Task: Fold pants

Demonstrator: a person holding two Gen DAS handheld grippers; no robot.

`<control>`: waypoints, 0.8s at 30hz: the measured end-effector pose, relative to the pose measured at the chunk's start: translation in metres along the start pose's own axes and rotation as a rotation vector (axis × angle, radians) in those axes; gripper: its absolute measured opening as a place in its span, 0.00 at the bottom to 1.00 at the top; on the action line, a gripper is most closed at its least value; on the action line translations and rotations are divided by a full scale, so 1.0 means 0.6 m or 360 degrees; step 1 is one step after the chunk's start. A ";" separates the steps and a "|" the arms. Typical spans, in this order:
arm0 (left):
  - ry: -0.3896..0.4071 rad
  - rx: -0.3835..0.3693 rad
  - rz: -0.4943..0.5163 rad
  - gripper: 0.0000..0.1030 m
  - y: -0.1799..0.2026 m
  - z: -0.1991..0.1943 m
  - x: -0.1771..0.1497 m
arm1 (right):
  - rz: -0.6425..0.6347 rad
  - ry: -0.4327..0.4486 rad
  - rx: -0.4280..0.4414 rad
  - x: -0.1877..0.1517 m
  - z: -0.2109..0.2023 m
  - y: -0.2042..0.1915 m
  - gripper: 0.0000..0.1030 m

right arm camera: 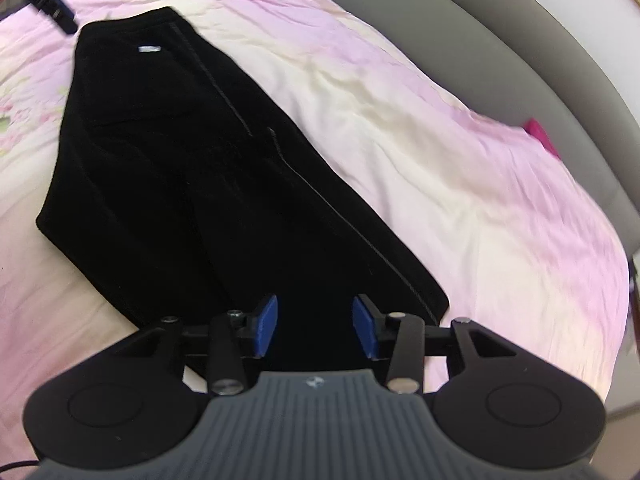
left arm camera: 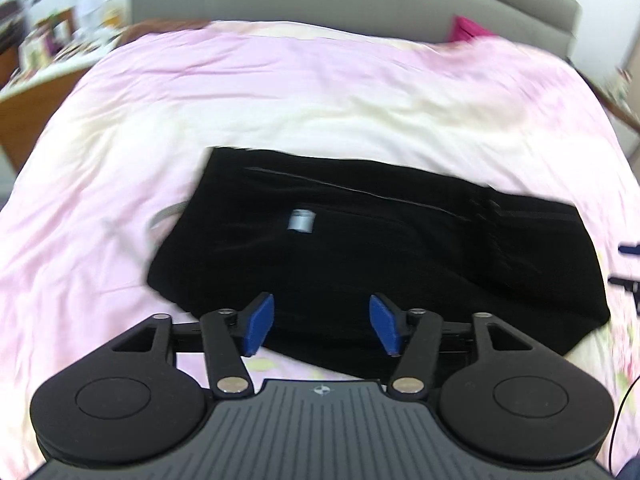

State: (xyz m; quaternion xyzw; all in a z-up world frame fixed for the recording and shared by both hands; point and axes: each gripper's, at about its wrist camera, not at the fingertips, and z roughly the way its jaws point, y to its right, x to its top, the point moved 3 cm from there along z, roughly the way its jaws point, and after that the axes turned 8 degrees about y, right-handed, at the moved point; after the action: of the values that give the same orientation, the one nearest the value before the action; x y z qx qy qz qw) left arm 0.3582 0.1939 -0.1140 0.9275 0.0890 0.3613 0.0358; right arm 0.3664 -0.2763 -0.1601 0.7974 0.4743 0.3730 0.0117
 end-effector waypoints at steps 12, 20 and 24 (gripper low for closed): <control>-0.0021 -0.0017 -0.0106 0.79 -0.201 0.073 0.058 | -0.0395 -0.0017 0.0291 0.091 0.132 -0.041 0.39; -0.0190 -0.0260 -0.0289 0.80 -0.256 0.192 0.076 | -0.0372 -0.0112 0.0430 0.125 0.245 -0.038 0.36; -0.0286 -0.0300 -0.0302 0.82 -0.269 0.251 0.077 | -0.0395 -0.0178 0.0524 0.129 0.287 -0.045 0.36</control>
State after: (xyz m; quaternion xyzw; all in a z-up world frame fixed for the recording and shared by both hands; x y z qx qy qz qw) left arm 0.4710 0.3609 -0.2151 0.9360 0.1383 0.2787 0.1644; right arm 0.4717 -0.1448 -0.2494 0.7434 0.6221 0.2413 -0.0467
